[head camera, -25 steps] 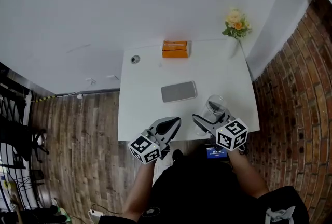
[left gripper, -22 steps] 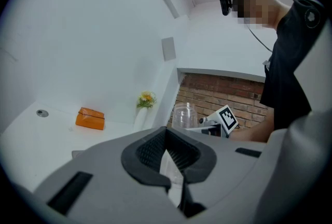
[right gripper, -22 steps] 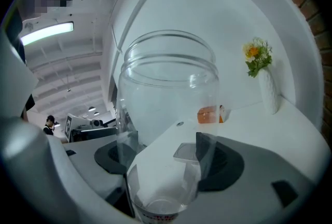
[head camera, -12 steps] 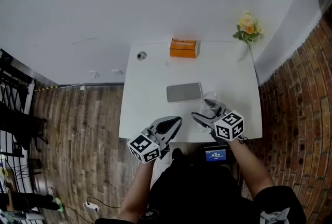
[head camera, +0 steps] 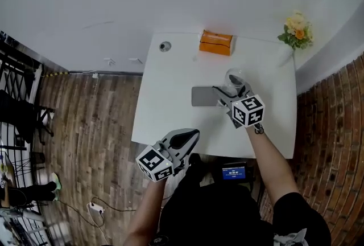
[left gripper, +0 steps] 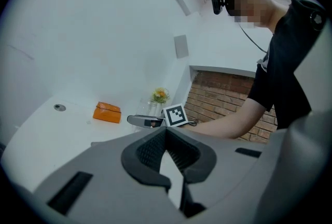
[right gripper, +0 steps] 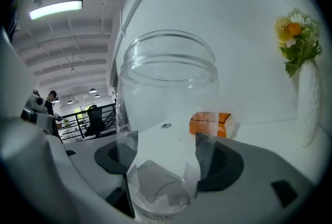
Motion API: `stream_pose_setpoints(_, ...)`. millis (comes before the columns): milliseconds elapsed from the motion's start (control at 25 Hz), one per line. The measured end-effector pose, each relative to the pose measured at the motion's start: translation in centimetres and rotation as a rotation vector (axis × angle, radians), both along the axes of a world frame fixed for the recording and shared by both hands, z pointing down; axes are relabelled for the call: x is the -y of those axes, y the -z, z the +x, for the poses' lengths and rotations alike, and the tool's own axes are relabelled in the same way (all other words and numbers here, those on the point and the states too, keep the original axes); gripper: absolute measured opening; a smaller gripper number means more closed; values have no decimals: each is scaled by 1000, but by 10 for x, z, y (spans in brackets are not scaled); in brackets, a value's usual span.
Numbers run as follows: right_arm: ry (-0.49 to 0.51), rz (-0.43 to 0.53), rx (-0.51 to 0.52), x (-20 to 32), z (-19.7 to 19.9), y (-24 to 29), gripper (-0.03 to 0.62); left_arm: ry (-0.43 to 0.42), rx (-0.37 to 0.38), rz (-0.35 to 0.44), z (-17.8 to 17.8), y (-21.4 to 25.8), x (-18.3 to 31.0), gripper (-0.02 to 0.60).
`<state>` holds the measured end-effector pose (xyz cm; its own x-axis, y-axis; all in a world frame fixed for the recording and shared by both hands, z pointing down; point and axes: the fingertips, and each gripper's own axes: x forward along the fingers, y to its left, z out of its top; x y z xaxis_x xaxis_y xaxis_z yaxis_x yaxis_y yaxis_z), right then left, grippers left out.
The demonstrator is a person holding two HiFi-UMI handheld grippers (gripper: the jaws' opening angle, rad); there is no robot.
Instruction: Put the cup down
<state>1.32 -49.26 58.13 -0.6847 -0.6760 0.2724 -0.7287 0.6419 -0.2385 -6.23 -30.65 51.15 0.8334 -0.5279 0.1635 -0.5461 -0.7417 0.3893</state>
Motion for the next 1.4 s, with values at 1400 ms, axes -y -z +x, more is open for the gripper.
stream_pose_setpoints(1400,117,100,-61,-9,-13,-14,476,-8,61,-30,2,-10,4,6)
